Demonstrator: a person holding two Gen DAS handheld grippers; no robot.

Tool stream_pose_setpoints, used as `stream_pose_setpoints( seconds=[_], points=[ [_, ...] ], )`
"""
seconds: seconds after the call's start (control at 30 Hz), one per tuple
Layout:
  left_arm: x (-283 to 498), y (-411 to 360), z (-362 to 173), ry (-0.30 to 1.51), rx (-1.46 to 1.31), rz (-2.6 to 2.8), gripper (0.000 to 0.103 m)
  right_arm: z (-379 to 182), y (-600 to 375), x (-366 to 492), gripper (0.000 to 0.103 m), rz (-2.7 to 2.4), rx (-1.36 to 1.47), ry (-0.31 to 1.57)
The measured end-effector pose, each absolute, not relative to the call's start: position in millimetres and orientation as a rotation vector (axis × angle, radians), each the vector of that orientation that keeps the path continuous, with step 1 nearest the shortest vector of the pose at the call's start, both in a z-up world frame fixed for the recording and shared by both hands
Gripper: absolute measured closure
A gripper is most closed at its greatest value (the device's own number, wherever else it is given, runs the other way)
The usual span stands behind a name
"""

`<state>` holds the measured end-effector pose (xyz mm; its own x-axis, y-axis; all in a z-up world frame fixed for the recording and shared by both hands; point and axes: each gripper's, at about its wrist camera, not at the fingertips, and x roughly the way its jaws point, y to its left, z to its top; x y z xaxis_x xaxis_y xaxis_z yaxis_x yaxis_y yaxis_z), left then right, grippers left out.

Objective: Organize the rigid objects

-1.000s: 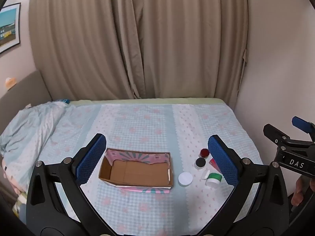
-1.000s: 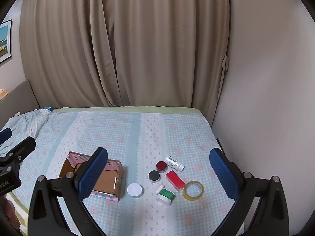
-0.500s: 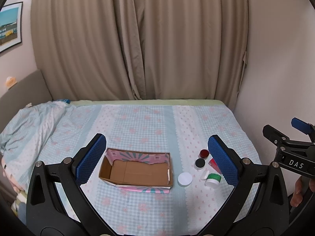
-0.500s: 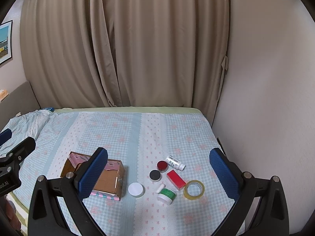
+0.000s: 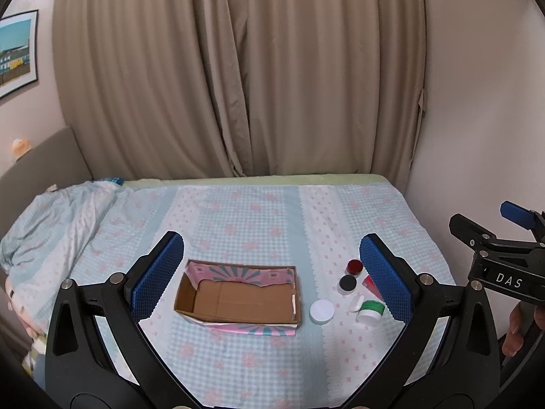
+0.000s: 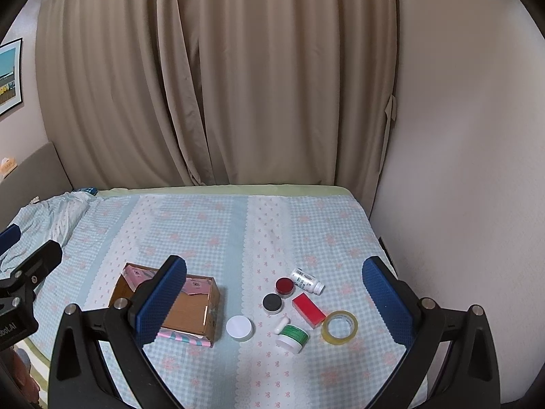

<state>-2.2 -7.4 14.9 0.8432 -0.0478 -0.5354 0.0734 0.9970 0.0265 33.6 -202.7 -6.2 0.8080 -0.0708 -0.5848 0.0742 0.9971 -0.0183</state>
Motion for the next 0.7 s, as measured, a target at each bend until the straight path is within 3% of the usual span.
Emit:
stream_pose_setpoints(
  seconds=[0.7],
  points=[
    [-6.1, 1.4, 11.4, 0.565, 0.022, -0.069, 0.001, -7.8, -203.2, 33.0, 0.000, -0.076, 0.005, 0.623]
  ],
)
